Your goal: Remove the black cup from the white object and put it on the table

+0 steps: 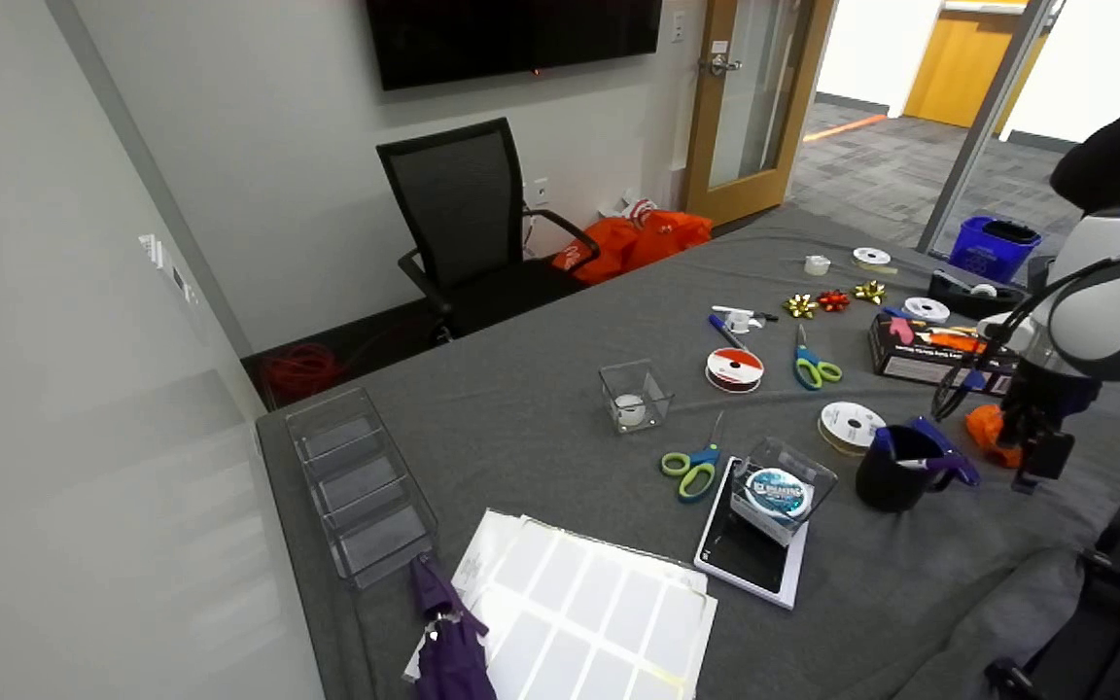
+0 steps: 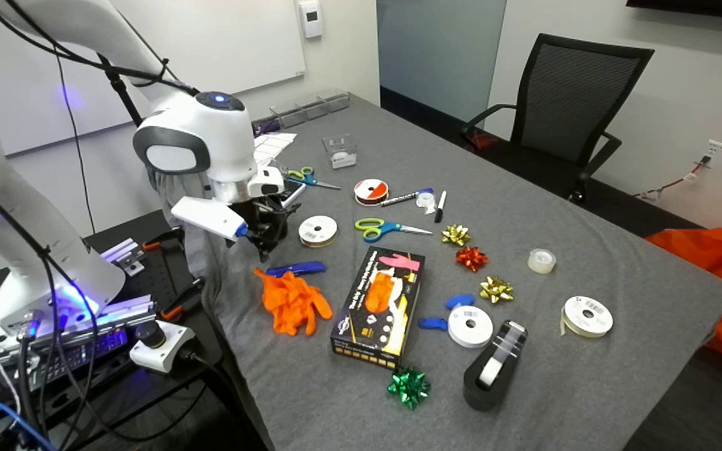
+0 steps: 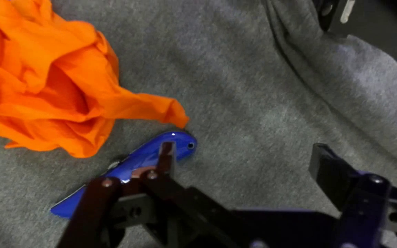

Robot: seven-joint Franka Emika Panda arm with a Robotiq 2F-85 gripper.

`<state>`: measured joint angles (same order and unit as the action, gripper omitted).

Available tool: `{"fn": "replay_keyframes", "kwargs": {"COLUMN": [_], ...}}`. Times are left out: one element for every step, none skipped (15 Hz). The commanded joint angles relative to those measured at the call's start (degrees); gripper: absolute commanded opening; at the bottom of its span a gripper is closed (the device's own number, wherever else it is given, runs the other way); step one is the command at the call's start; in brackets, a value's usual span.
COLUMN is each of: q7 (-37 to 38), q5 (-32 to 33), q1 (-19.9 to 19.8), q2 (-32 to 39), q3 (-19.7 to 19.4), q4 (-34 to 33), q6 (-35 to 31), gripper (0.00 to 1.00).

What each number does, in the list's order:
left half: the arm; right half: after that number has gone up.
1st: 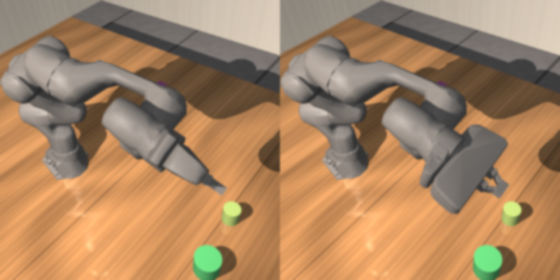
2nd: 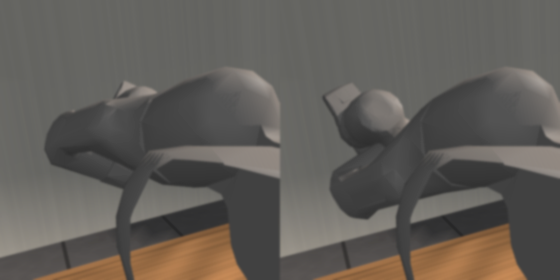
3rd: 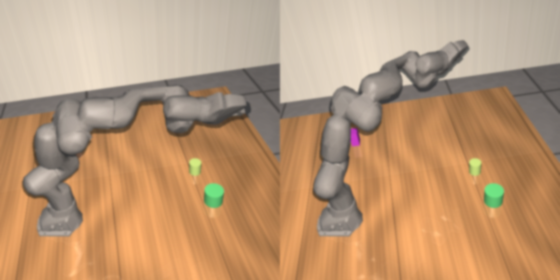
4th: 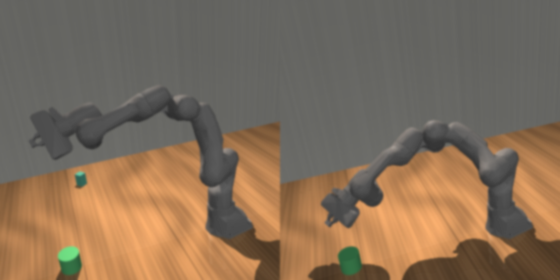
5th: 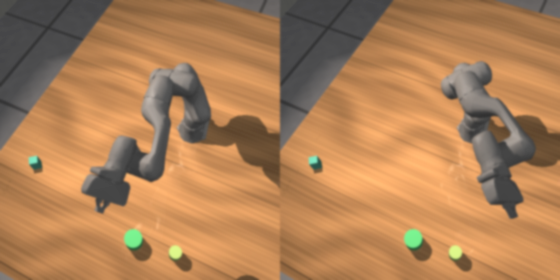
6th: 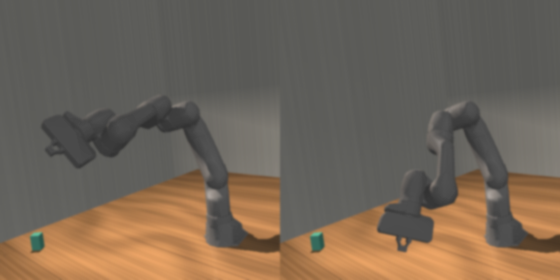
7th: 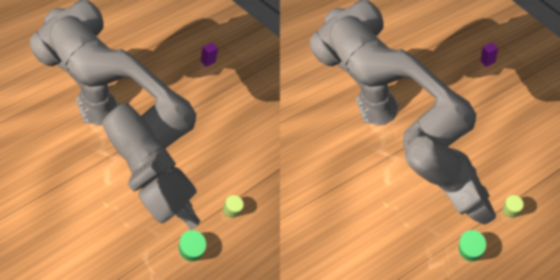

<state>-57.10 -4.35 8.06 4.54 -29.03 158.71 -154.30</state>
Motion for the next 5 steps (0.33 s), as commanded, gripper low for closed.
{"fn": "replay_keyframes", "kwargs": {"q7": [7.8, 8.25, 8.34, 8.01, 7.43], "q5": [13.56, 14.68, 15.18, 15.22, 14.8], "q1": [-8.18, -9.42, -11.15, -12.63, -13.83], "q2": [-12.05, -15.11, -18.39, -21.66, -24.94], "q3": [3.88, 4.63, 6.0, 7.08, 7.89], "q4": [1.41, 1.2, 1.47, 1.73, 1.48], "q6": [7.5, 10.37, 13.15, 16.04, 19.27], "gripper": [1.0, 1.0, 1.0, 1.0, 1.0]}}
